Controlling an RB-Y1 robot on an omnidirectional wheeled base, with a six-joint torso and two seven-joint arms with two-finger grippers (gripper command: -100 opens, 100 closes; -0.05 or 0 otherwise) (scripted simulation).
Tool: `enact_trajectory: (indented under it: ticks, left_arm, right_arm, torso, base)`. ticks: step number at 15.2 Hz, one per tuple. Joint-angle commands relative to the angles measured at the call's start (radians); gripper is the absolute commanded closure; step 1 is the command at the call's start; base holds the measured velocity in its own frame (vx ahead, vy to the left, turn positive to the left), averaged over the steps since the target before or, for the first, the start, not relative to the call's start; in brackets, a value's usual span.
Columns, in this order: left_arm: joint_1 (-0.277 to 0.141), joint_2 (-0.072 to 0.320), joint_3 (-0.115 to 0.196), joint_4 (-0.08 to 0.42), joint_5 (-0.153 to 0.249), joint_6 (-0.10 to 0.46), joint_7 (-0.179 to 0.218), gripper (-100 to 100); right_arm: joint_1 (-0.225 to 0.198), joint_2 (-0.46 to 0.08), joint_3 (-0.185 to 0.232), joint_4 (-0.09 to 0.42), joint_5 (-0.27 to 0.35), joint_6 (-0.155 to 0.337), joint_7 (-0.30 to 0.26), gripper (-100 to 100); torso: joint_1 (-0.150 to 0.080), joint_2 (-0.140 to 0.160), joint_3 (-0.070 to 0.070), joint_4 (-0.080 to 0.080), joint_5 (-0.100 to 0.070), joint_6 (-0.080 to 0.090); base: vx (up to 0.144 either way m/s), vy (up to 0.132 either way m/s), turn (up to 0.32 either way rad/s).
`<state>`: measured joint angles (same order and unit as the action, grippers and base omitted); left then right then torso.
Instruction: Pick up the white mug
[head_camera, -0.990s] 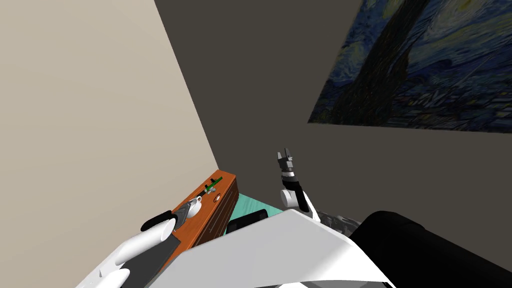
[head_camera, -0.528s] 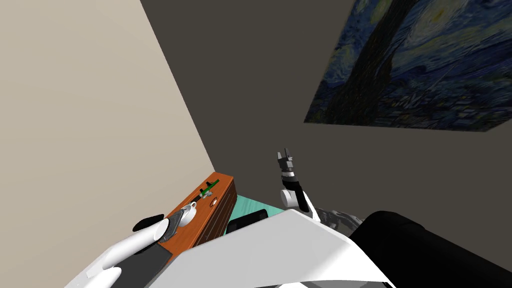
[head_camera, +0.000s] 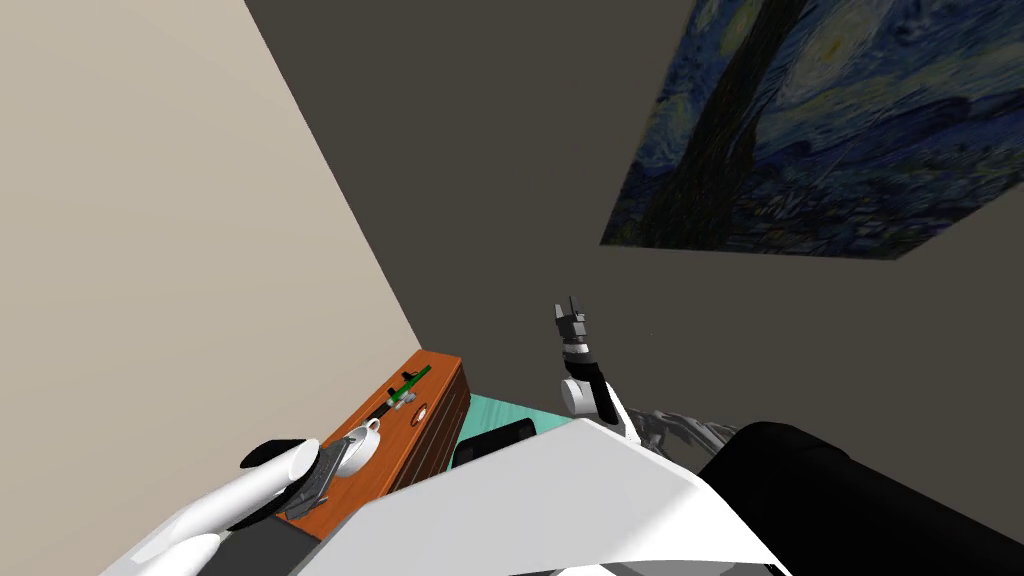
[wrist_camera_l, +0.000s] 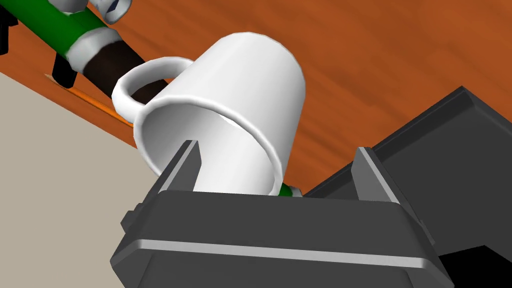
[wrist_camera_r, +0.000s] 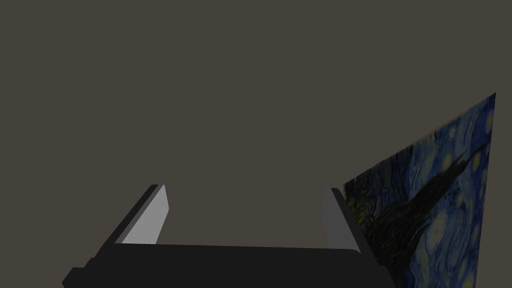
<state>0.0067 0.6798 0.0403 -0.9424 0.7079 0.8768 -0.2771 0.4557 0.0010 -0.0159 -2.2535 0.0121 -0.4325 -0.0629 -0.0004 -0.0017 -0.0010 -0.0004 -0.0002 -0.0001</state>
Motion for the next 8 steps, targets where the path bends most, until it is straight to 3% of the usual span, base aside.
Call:
enact_trajectory:
  ticks: [1,2,4,8]
  left_arm:
    - [-0.015,0.016,0.000,0.038,0.023,0.050,-0.010,-100]
    - [-0.015,0.016,0.000,0.038,0.023,0.052,-0.010,-100]
    - [-0.036,0.036,0.001,0.091,0.056,0.104,-0.028,-100]
    - [-0.058,0.057,0.003,0.146,0.090,0.160,-0.046,-100]
  right_arm:
    - [0.000,0.000,0.000,0.000,0.000,0.000,0.000,0]
    - [0.000,0.000,0.000,0.000,0.000,0.000,0.000,0]
    - [0.000,0.000,0.000,0.000,0.000,0.000,0.000,0]
    - [0.000,0.000,0.000,0.000,0.000,0.000,0.000,0]
  torso:
    - [0.000,0.000,0.000,0.000,0.000,0.000]
    - [0.000,0.000,0.000,0.000,0.000,0.000]
    - [0.000,0.000,0.000,0.000,0.000,0.000]
    - [0.000,0.000,0.000,0.000,0.000,0.000]
  base:
    - [0.022,0.006,-0.104]
    - [0.019,0.009,-0.080]
    - [0.024,0.004,-0.110]
    - [0.020,0.007,-0.086]
